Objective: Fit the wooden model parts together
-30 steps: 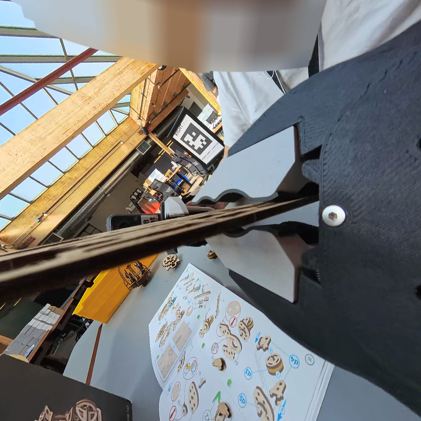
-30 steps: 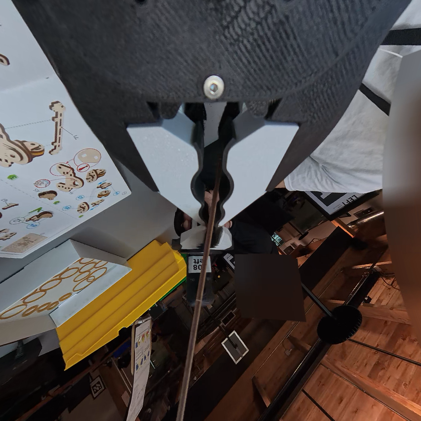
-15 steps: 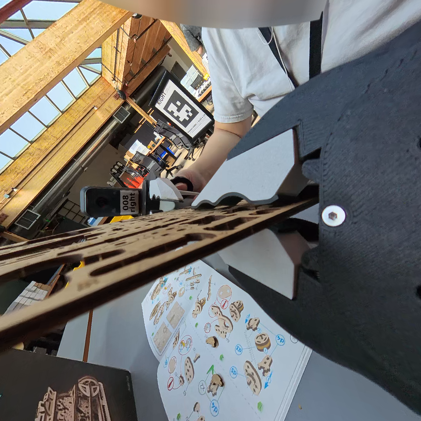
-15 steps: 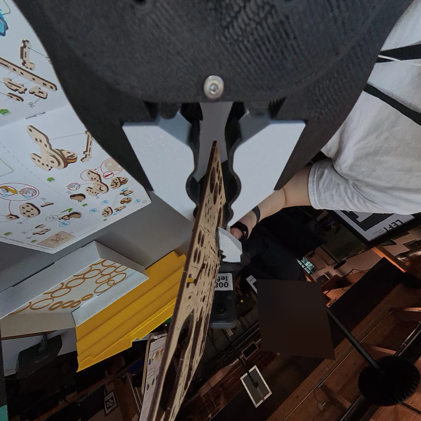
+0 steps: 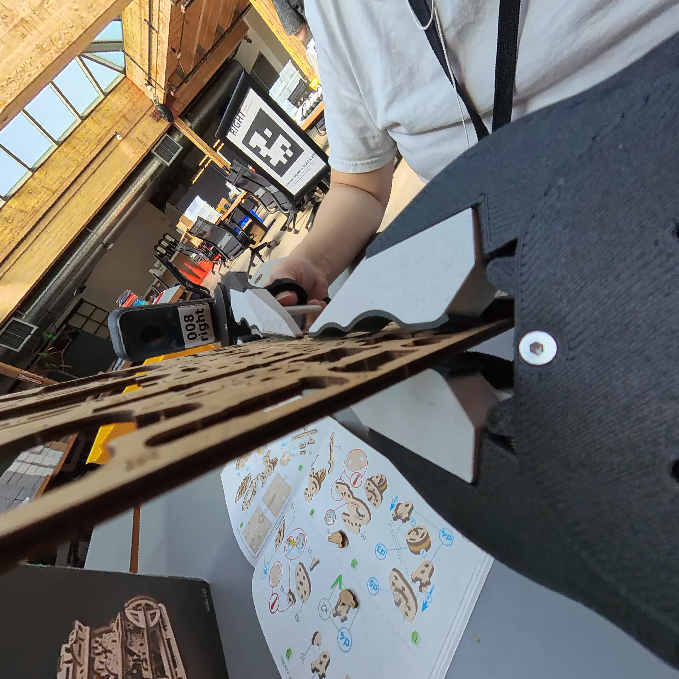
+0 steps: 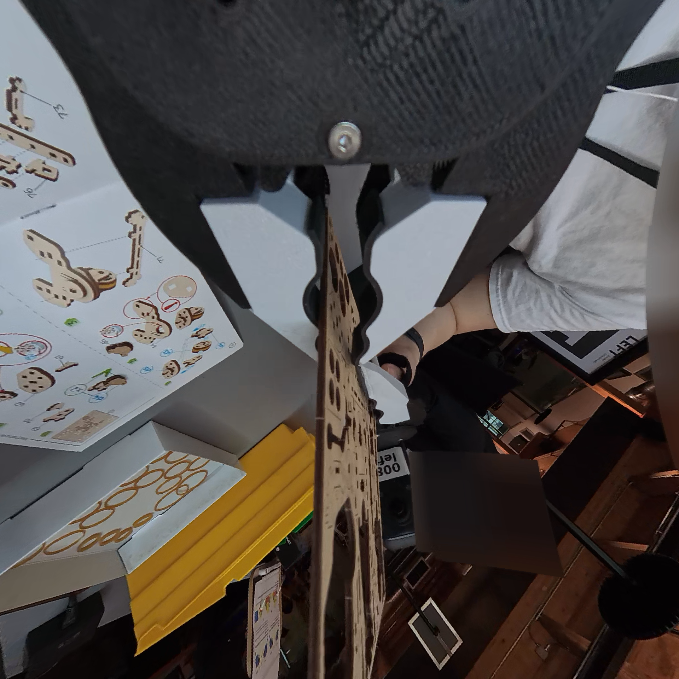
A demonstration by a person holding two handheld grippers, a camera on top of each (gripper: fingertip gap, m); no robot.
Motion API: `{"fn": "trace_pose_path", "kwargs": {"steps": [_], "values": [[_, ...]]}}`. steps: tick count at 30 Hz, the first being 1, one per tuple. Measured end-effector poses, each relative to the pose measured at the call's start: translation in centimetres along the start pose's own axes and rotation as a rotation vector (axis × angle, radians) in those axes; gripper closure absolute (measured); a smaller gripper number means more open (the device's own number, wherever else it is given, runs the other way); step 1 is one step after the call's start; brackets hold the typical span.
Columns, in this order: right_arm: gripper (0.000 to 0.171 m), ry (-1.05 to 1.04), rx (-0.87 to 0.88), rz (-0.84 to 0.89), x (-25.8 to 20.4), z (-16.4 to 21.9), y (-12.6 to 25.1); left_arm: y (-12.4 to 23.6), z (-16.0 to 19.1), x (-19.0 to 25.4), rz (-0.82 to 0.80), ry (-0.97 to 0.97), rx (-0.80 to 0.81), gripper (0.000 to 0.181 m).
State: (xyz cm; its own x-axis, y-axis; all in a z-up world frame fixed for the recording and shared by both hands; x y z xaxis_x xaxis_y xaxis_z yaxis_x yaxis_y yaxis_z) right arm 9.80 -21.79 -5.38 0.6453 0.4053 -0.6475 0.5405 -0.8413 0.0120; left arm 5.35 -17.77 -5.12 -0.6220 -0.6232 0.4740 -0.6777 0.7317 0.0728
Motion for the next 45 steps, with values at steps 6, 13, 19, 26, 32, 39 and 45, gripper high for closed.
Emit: {"fn": "trace_pose_path", "kwargs": {"steps": [6, 13, 19, 26, 32, 39, 45], "values": [[0.161, -0.005, -0.028, -0.030, -0.2, 0.2, 0.2, -0.1, 0.1, 0.1, 0.010, 0.012, -0.001, 0.179], [0.160, -0.015, -0.010, -0.031, -0.2, -0.3, 0.6, 0.0, 0.0, 0.0, 0.014, 0.019, 0.004, 0.180], [0.162, -0.016, -0.029, -0.016, -0.1, -0.1, 0.7, 0.0, 0.0, 0.1, 0.002, 0.007, -0.004, 0.180], [0.167, -0.043, -0.040, -0.037, -0.1, 0.0, 0.9, -0.2, 0.1, 0.2, 0.003, 0.016, -0.003, 0.179], [0.164, -0.021, -0.065, 0.011, 0.4, 0.3, 1.1, -0.6, 0.4, 0.2, -0.053, -0.016, -0.012, 0.179], [0.165, 0.044, -0.037, -0.009, -0.5, -0.3, 1.1, -0.4, -0.2, 0.7, 0.005, -0.004, 0.019, 0.180], [0.163, 0.003, -0.030, -0.044, -0.9, -0.4, 1.0, -0.2, -0.5, 0.7, 0.011, 0.006, 0.048, 0.179]]}}
Point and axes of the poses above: each gripper's, where its closed fingertips meet, y back along the fingers, z out of its underside, x = y × z across the jaws, the point moved 3 cm from there along y, back along the fingers, and after that the axes turned 1 degree about -y, right-handed, at the moved point
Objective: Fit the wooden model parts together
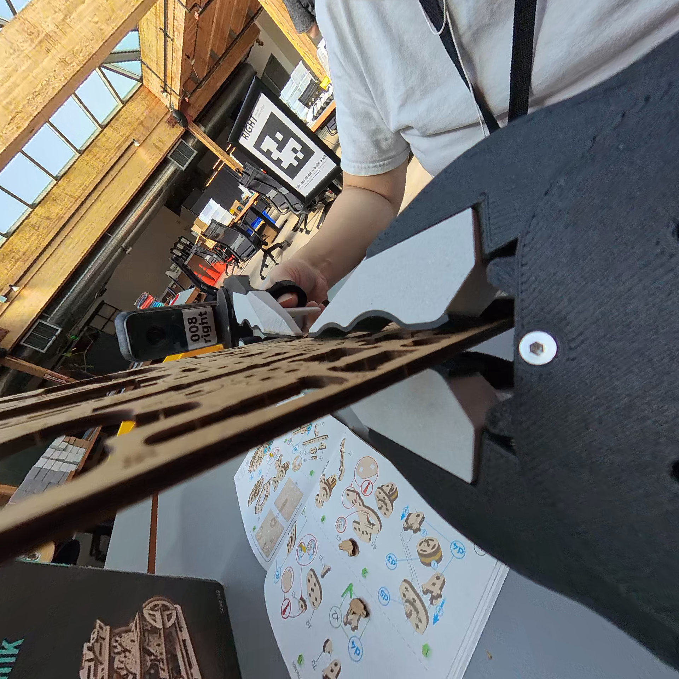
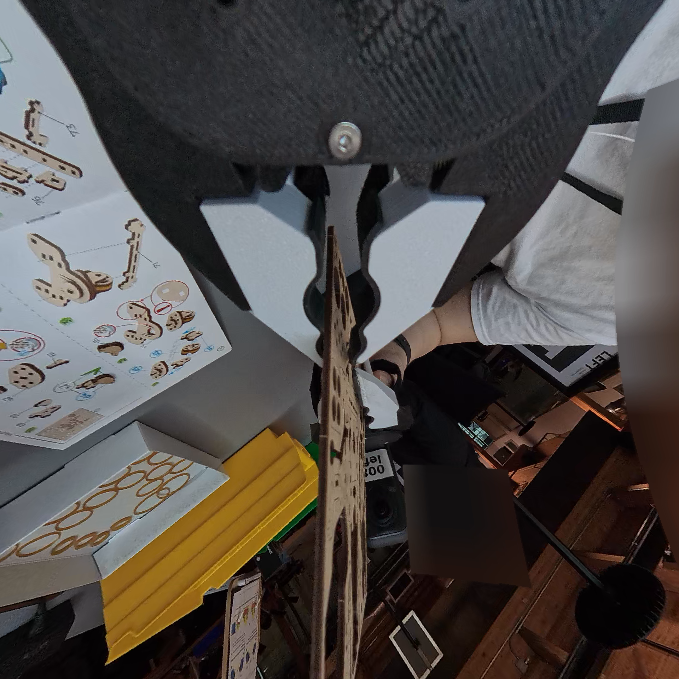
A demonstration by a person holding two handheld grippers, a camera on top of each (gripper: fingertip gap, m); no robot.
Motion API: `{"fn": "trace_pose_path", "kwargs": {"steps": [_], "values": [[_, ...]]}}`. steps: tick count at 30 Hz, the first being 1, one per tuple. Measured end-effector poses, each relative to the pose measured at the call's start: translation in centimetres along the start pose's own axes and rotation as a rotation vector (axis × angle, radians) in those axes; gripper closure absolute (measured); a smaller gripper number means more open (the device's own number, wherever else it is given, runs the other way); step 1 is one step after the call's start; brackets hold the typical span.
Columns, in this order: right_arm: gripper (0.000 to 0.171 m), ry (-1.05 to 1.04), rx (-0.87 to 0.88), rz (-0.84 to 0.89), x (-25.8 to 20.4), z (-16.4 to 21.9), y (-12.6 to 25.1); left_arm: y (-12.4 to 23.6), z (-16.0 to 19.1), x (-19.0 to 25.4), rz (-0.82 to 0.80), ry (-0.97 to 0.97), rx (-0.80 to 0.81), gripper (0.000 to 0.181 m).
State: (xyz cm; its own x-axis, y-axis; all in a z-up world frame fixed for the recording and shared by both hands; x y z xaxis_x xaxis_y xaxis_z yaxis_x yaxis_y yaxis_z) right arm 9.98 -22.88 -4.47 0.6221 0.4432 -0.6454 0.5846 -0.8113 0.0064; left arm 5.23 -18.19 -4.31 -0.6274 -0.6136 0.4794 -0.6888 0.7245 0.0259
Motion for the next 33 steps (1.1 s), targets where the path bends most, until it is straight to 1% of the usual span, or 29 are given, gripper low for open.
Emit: {"fn": "trace_pose_path", "kwargs": {"steps": [4, 7, 10, 15, 17, 18, 20, 23, 25, 27, 30, 31, 33], "values": [[0.162, 0.044, -0.030, 0.039, 0.3, 0.2, 0.0, 0.0, 0.2, -0.1, -0.016, -0.001, -0.009, 0.180], [0.164, 0.056, -0.057, 0.014, 0.0, 0.4, 0.2, -0.2, 0.2, 0.3, -0.023, -0.021, -0.016, 0.180], [0.164, 0.077, -0.066, 0.036, 0.0, 0.4, 0.2, -0.2, 0.2, 0.3, -0.027, -0.020, -0.015, 0.180], [0.161, 0.093, -0.064, 0.102, 0.6, 0.5, 0.4, -0.4, 0.3, 0.4, -0.082, -0.088, -0.029, 0.180], [0.162, 0.074, -0.047, 0.073, 0.3, 0.3, 0.4, -0.4, 0.2, 0.4, -0.075, -0.088, -0.024, 0.180], [0.161, 0.077, -0.043, 0.088, 0.5, 0.2, 0.3, -0.3, 0.2, 0.1, -0.077, -0.088, -0.023, 0.179], [0.161, 0.109, -0.024, 0.091, 0.5, 0.1, 0.1, -0.1, 0.1, 0.0, -0.039, -0.056, -0.013, 0.180], [0.162, 0.079, -0.027, 0.060, 0.2, 0.1, 0.0, 0.1, 0.0, -0.2, 0.004, -0.010, -0.011, 0.179], [0.151, 0.074, -0.019, 0.051, 0.1, -0.1, 0.1, 0.5, -0.2, -0.4, -0.006, -0.021, -0.001, 0.179], [0.147, 0.091, 0.053, 0.034, -0.4, -1.3, 0.9, 1.8, -1.7, -0.5, -0.003, -0.037, 0.074, 0.179], [0.148, 0.128, 0.222, 0.037, -0.8, -3.7, 3.0, 5.0, -5.0, -0.7, -0.026, -0.070, 0.241, 0.180], [0.149, 0.142, 0.246, 0.071, -0.5, -4.1, 3.6, 6.1, -5.9, -0.8, -0.050, -0.095, 0.290, 0.180], [0.150, 0.233, 0.195, 0.195, 0.8, -3.8, 3.7, 7.9, -7.3, -0.8, -0.079, -0.150, 0.371, 0.180]]}}
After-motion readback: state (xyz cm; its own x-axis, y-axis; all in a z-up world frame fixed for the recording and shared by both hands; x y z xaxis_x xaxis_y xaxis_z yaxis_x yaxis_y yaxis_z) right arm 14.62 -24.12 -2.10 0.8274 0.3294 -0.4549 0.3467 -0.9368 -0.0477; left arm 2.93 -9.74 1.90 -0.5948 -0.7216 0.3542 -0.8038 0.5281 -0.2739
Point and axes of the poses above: each gripper's, where its closed fingertips meet, y back along the fingers, z out of its underside, x = y × z across the jaws, the point moved 3 cm from there along y, back along the fingers, and after that the axes turned 1 degree about -y, right-handed, at the moved point
